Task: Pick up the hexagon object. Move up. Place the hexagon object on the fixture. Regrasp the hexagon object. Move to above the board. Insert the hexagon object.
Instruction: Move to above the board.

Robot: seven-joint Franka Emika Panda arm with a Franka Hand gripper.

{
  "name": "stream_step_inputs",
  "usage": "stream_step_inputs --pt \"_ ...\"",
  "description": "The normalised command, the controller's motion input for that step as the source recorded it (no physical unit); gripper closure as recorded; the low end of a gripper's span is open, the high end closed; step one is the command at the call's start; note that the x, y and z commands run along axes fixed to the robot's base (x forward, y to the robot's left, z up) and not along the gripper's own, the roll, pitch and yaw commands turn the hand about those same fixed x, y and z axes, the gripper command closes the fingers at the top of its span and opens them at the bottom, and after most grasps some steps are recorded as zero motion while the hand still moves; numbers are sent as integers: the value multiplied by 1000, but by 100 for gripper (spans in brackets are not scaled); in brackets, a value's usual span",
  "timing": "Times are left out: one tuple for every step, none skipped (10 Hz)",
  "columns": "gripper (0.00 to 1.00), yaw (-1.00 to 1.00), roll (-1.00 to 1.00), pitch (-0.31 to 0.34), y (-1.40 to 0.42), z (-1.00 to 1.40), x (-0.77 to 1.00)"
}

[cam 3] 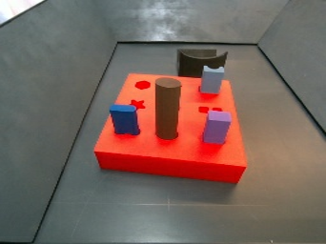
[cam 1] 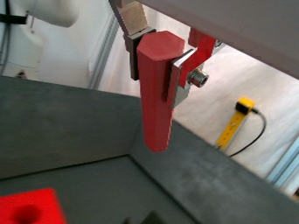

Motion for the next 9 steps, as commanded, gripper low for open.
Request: stream_step_inputs --pt "100 -92 -1000 -152 -1000 172 -896" --pt "100 -98 -1000 -151 -992 164 -916" --pt "100 -101 -1000 -153 -782 126 -746" --pt "100 -110 -1000 -144 -299 42 -346" --pt "100 -120 -1000 -128 -156 28 -203" --pt "100 -124 -1000 -123 -81 21 -134" --pt "100 -126 -1000 -126 -38 5 -103" --pt "100 -124 -1000 -127 2 4 -79" --pt "100 -75 -692 -96 25 -5 -61"
